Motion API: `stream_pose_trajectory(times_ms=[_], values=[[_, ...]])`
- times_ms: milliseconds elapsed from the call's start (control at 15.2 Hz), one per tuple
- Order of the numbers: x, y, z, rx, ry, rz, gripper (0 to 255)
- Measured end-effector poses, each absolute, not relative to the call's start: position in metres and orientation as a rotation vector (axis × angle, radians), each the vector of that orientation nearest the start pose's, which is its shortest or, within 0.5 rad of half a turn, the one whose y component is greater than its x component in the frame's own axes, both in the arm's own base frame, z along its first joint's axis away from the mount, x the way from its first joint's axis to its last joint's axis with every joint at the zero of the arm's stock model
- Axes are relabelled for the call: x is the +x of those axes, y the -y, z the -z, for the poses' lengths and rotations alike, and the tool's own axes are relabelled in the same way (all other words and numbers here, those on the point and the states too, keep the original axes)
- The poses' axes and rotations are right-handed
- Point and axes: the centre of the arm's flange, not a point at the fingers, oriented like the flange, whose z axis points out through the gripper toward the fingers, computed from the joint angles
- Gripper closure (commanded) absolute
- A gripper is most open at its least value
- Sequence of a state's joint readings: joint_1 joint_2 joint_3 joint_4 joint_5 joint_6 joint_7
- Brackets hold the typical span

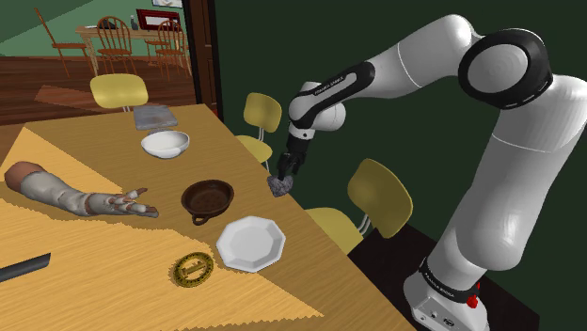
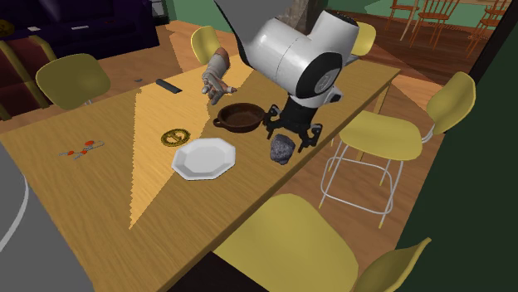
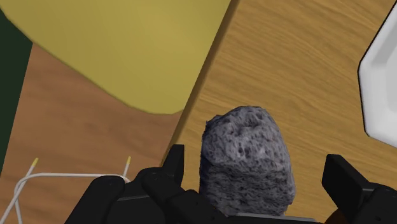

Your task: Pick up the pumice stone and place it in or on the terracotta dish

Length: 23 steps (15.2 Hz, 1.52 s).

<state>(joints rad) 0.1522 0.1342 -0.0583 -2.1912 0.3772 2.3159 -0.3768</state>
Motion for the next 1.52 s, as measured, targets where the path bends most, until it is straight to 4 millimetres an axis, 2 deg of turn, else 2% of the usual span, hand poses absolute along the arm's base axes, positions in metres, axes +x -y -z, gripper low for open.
stream_pose_trajectory(times_ms=[198, 528, 594, 1254, 1518], values=[[0.546, -0.061, -0.315, -2.859, 0.305, 0.043, 0], [0.546, -0.062, -0.313, -2.859, 0.305, 0.044, 0], [0.546, -0.062, -0.312, -2.859, 0.305, 0.044, 255], [0.546, -0.062, -0.313, -2.859, 0.306, 0.046, 255], [0.547, -0.062, -0.328, -2.859, 0.305, 0.044, 255]])
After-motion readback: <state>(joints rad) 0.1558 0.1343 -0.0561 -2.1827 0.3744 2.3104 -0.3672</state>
